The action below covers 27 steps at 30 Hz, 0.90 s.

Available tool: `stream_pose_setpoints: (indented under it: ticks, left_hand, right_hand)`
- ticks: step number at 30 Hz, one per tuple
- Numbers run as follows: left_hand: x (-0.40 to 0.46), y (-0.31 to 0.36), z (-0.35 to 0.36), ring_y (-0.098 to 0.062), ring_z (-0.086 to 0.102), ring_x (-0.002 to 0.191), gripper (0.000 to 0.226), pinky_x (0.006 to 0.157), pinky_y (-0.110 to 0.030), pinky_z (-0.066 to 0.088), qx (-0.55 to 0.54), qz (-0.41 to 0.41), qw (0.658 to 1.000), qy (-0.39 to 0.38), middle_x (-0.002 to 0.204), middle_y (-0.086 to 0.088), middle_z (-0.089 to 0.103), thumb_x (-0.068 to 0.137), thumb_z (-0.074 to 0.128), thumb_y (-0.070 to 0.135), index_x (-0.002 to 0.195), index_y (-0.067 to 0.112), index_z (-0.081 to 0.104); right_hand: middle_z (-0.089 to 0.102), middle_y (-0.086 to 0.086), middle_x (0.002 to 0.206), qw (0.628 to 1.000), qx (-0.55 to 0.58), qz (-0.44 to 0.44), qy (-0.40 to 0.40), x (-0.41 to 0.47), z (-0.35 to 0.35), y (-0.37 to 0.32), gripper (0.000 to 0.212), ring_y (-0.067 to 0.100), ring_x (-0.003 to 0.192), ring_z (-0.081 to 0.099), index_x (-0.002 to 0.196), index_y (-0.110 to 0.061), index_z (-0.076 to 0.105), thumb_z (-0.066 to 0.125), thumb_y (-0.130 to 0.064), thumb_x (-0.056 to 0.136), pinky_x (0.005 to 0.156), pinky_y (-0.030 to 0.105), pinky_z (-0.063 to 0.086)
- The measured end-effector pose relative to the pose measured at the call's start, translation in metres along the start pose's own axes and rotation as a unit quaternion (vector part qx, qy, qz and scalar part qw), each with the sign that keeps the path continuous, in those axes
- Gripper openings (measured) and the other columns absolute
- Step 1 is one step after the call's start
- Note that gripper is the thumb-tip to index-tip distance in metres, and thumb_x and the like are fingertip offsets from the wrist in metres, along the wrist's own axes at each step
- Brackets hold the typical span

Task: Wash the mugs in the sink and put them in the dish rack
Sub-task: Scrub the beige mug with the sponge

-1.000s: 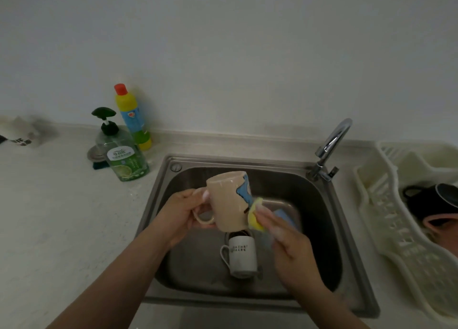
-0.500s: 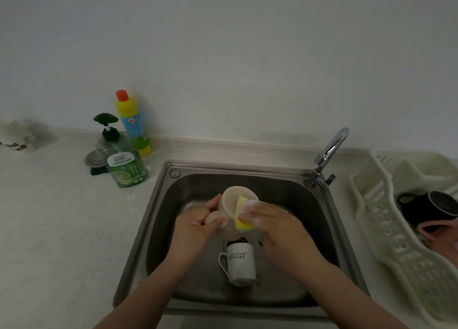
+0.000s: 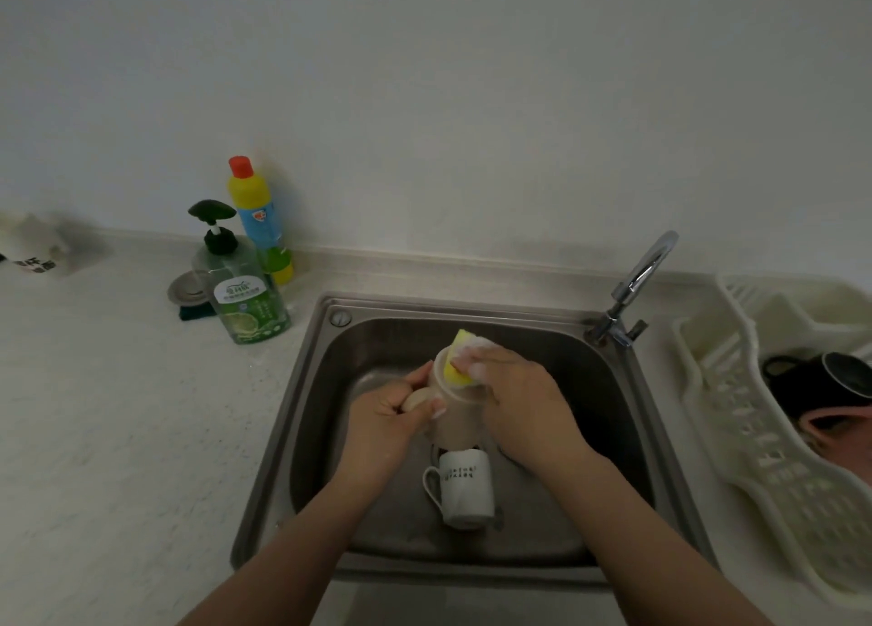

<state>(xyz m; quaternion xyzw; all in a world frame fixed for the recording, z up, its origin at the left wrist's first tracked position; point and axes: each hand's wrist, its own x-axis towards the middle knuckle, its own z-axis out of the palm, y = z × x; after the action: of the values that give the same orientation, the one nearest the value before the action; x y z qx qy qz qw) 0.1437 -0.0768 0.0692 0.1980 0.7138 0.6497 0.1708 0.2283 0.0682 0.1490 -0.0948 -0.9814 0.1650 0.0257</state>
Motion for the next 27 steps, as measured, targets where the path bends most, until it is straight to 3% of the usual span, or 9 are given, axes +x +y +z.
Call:
stream_pose_setpoints:
  ticks: [2,5,9,12,15,18,21,25,27]
  left_hand:
    - [0.003,-0.002,-0.005,-0.005,0.068,0.096,0.026,0.079,-0.02,0.055,-0.014,-0.008,1.0,0.005,0.117,0.008,0.071,0.08,0.075,0.002,0.092,0.024,0.072]
    - [0.001,-0.006,-0.006,-0.006,0.069,0.095,0.026,0.08,-0.022,0.055,-0.006,-0.002,1.0,-0.016,0.107,0.02,0.072,0.079,0.076,0.002,0.101,0.015,0.075]
    - [0.0,-0.011,-0.008,-0.007,0.069,0.084,0.022,0.073,-0.019,0.055,-0.011,-0.004,1.0,-0.016,0.097,0.01,0.075,0.081,0.074,0.002,0.095,0.019,0.075]
    - [0.004,-0.018,-0.02,-0.005,0.069,0.088,0.033,0.075,-0.018,0.055,-0.007,-0.004,1.0,-0.027,0.1,0.016,0.074,0.081,0.074,0.005,0.111,0.02,0.073]
    - [0.002,-0.017,-0.021,-0.001,0.068,0.091,0.035,0.077,-0.014,0.053,0.002,0.006,0.998,-0.063,0.107,0.016,0.073,0.08,0.075,0.002,0.108,0.021,0.073]
    - [0.004,-0.015,-0.017,0.003,0.067,0.088,0.023,0.074,-0.014,0.053,-0.004,0.005,0.997,-0.072,0.11,0.011,0.072,0.079,0.075,0.0,0.095,0.018,0.075]
    - [0.004,-0.015,-0.018,0.002,0.067,0.087,0.033,0.075,-0.015,0.054,-0.008,0.0,0.997,-0.08,0.105,0.011,0.073,0.08,0.074,0.001,0.109,0.017,0.072]
    - [-0.003,-0.014,-0.003,-0.001,0.069,0.095,0.032,0.079,-0.017,0.054,0.005,0.002,0.996,-0.094,0.109,0.017,0.072,0.078,0.075,-0.001,0.11,0.006,0.073]
    - [-0.004,-0.012,0.009,-0.002,0.07,0.093,0.033,0.075,-0.016,0.054,-0.007,-0.005,0.996,-0.088,0.106,0.012,0.074,0.08,0.073,0.0,0.109,0.017,0.073]
  right_hand:
    - [0.036,-0.011,0.152,1.0,-0.006,-0.008,-0.016,-0.014,-0.001,0.0,0.05,0.005,0.139,0.031,0.145,-0.029,0.041,0.051,-0.014,0.098,0.112,0.015,0.018]
    - [0.035,-0.012,0.151,1.0,-0.011,0.028,-0.004,-0.018,0.0,0.004,0.049,0.004,0.138,0.032,0.143,-0.029,0.043,0.047,-0.011,0.098,0.114,0.018,0.021]
    - [0.033,-0.007,0.154,1.0,-0.019,-0.003,-0.023,-0.002,0.01,-0.018,0.047,0.009,0.141,0.029,0.145,-0.024,0.041,0.05,-0.024,0.099,0.116,0.024,0.025]
    - [0.035,-0.009,0.152,0.999,0.004,0.003,-0.053,-0.027,0.013,-0.018,0.053,0.009,0.138,0.033,0.144,-0.032,0.041,0.053,-0.013,0.097,0.115,0.028,0.029]
    - [0.031,-0.011,0.154,0.999,-0.025,0.037,-0.007,-0.031,0.014,-0.009,0.054,0.007,0.14,0.029,0.147,-0.03,0.037,0.052,-0.012,0.098,0.115,0.016,0.013]
    - [0.032,-0.006,0.154,0.999,-0.036,0.007,0.003,-0.019,0.019,-0.019,0.054,0.011,0.142,0.027,0.147,-0.024,0.038,0.053,-0.011,0.097,0.118,0.023,0.016]
    - [0.032,-0.011,0.154,0.999,-0.013,0.007,-0.034,-0.044,0.019,-0.013,0.057,0.008,0.142,0.027,0.146,-0.03,0.039,0.054,-0.008,0.096,0.118,0.021,0.013]
    - [0.031,-0.006,0.155,0.999,-0.033,0.04,0.012,-0.048,0.016,0.013,0.056,0.011,0.143,0.026,0.148,-0.028,0.036,0.054,-0.013,0.097,0.12,0.029,0.015]
    - [0.025,-0.005,0.158,0.999,-0.046,0.013,0.005,-0.036,0.016,0.013,0.061,0.01,0.146,0.018,0.151,-0.025,0.03,0.053,-0.012,0.096,0.119,0.021,0.004]
